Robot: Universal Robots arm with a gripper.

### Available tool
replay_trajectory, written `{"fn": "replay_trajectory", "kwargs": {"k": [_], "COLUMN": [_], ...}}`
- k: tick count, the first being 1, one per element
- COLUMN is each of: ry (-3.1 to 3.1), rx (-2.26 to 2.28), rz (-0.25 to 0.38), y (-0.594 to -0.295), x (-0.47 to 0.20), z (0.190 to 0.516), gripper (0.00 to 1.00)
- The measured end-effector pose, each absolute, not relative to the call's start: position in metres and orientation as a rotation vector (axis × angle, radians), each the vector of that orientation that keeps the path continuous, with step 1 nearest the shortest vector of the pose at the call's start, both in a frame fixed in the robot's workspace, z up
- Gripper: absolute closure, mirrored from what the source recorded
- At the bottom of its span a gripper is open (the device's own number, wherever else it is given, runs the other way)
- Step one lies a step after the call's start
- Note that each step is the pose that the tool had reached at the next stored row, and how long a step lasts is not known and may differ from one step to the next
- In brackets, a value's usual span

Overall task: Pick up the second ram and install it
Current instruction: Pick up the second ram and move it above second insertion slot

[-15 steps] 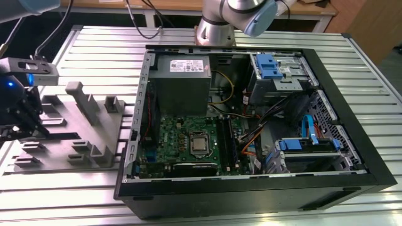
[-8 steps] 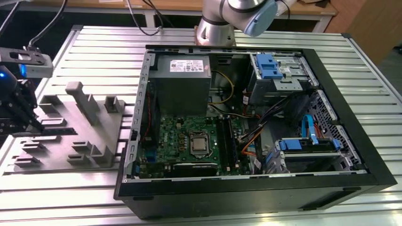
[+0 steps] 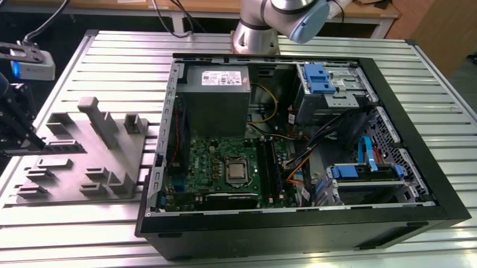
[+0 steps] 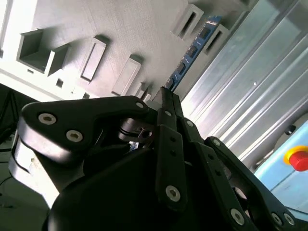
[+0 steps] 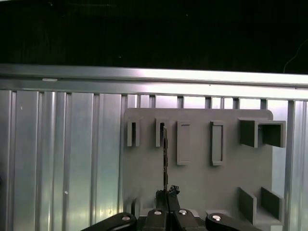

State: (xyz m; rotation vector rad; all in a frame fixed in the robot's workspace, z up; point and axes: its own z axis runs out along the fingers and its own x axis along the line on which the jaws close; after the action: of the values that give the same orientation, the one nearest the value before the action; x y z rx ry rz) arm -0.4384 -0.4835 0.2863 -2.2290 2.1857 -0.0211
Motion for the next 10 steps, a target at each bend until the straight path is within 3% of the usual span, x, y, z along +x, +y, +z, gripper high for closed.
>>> {"fn": "replay_trajectory", "kwargs": {"k": [10], "ry": [2.186], "rx": [-2.229], "rz": [-0.022], "y": [-0.483], "x": [-0.438], "z": [0.320], "gripper": [0.89]}}
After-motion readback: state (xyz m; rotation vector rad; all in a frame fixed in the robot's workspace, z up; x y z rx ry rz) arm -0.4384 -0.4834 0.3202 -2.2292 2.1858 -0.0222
